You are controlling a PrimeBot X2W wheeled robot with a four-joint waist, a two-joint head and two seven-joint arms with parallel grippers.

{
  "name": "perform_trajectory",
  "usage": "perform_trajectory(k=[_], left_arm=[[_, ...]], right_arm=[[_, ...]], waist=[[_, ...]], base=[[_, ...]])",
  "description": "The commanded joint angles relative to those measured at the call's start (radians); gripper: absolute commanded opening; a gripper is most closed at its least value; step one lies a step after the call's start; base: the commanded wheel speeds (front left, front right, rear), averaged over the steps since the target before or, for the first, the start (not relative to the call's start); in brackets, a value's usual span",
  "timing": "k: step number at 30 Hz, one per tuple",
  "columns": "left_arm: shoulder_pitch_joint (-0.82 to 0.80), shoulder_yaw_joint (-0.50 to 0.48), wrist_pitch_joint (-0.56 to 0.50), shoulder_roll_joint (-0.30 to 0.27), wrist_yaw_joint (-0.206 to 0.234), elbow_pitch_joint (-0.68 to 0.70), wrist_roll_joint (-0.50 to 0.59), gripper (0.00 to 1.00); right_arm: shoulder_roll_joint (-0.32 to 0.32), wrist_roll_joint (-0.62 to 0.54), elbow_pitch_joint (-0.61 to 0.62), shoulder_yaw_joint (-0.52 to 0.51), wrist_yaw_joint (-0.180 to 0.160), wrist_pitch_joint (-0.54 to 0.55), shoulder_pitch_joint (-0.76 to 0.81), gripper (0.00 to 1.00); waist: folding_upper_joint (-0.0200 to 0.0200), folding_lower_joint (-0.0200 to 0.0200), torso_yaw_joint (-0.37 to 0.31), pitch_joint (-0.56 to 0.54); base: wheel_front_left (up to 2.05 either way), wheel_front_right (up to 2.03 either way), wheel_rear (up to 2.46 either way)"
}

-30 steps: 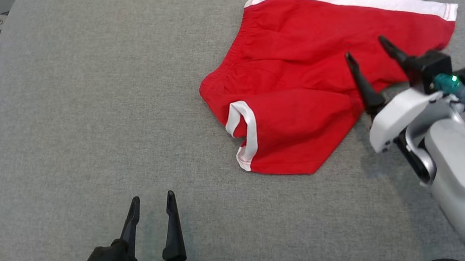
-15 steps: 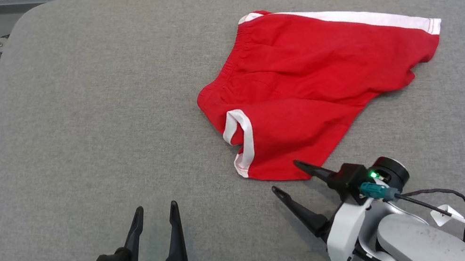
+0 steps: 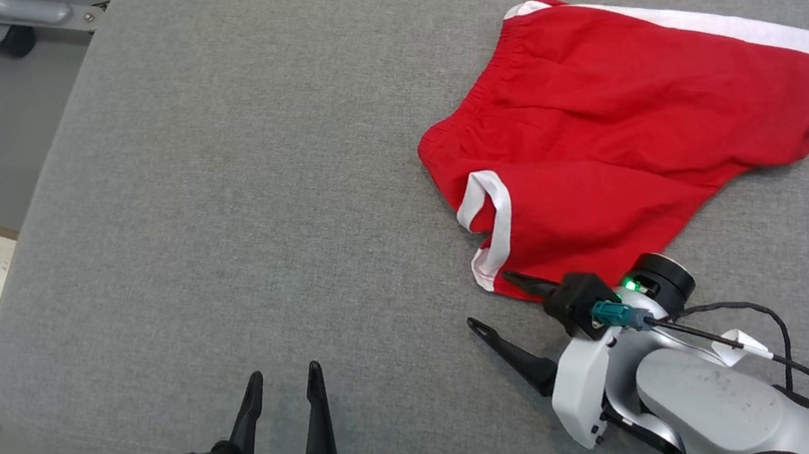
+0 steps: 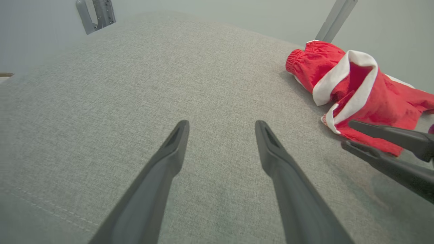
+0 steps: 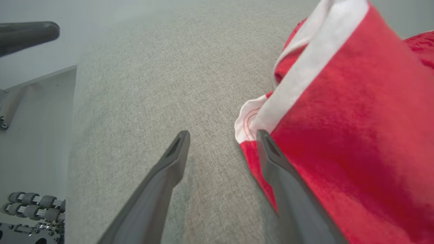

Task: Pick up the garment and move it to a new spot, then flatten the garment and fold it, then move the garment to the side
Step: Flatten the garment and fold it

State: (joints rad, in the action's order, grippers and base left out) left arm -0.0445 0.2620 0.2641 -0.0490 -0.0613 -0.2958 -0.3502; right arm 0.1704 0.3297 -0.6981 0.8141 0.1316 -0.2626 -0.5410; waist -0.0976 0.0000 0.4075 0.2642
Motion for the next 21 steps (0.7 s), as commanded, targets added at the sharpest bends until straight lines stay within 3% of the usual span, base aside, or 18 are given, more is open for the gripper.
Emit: perform_trajectory(k=[1,8,9,13,21], left_arm=[[0.015,0.005,0.000,-0.003,0.008,0.003,-0.007,1.00],[0.000,0.022,0.000,-0.003,0.018,0.017,-0.026,1.00],[-0.002,0.023,0.000,-0.003,0.018,0.017,-0.028,1.00],[-0.004,0.025,0.000,-0.003,0.022,0.019,-0.036,1.00],[0.003,0.005,0.000,-0.003,0.018,0.012,-0.026,1.00]], right_arm=[[0.001,-0.018,-0.019,-0.010,-0.002,-0.002,-0.011,1.00],[-0.019,-0.087,-0.089,-0.068,-0.002,-0.002,-0.035,1.00],[-0.024,-0.096,-0.097,-0.072,-0.002,-0.002,-0.036,0.84],[-0.034,-0.129,-0.126,-0.080,-0.002,-0.002,-0.045,0.00],[-0.008,-0.157,-0.030,-0.115,-0.002,-0.002,-0.050,0.00]], waist=[[0.0001,0.0000,0.022,0.009],[0.0001,0.0000,0.039,0.028],[0.0001,0.0000,0.039,0.031],[0.0001,0.0000,0.034,0.038],[0.0001,0.0000,-0.019,0.018]], base=[[0.00,0.00,0.00],[0.00,0.00,0.00],[0.00,0.00,0.00],[0.00,0.00,0.00],[0.00,0.00,0.00]])
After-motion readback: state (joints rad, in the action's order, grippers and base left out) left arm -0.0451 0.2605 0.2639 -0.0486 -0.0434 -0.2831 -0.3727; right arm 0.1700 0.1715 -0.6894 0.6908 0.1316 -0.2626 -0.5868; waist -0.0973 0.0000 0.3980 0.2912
